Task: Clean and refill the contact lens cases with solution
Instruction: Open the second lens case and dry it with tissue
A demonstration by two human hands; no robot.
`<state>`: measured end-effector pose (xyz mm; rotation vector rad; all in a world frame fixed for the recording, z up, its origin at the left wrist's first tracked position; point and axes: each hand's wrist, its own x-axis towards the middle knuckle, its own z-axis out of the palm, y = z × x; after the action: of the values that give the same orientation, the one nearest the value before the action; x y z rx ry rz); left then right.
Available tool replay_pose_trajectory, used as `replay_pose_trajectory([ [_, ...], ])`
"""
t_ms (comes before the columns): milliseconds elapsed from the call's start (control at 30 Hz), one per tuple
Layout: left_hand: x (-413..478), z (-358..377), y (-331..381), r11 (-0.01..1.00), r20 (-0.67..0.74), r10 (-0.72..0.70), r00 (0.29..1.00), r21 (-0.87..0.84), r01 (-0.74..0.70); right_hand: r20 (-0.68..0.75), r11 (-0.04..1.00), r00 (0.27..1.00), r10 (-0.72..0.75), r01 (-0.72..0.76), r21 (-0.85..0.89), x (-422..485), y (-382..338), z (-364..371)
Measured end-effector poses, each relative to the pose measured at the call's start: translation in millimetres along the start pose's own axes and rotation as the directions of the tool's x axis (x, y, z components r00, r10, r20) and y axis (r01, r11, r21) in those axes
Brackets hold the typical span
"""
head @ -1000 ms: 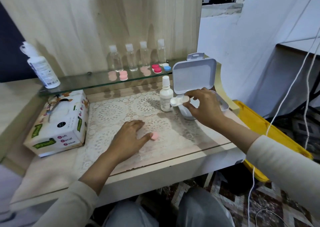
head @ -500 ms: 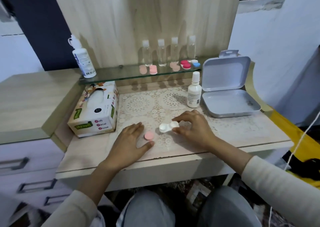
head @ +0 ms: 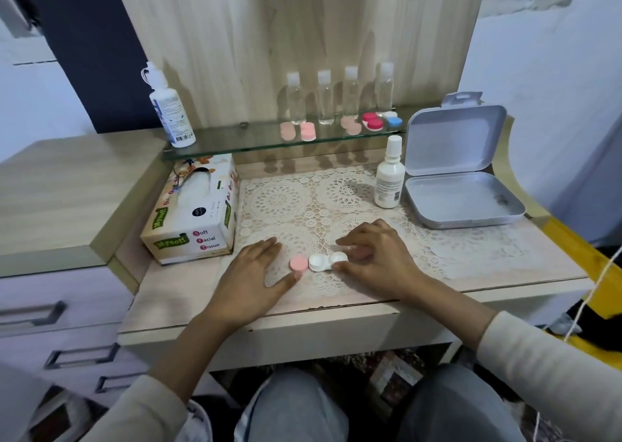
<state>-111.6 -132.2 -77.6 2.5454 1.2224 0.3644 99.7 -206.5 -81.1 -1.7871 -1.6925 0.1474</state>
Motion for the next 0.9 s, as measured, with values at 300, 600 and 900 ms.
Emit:
replay_pose_trajectory([
  [300, 16, -59, -27, 0.999, -0.449, -0.026, 0.893, -0.04, 0.009, 0.113, 0.988, 0.991, -0.075, 0.089, -0.123, 42, -8, -4],
  [600, 49, -96, -62, 0.947, -0.276, -0.29, 0.916, 0.056, 0.317, 0.269, 0.962, 0.957, -0.112, 0.172, -0.211, 65, -3, 7],
  [900, 70, -100, -75, 0.912, -0.199, -0.321, 0.926, 0.199, 0.359, 0.258, 0.962, 0.956, -0.138, 0.191, -0.194, 64, 9, 18],
])
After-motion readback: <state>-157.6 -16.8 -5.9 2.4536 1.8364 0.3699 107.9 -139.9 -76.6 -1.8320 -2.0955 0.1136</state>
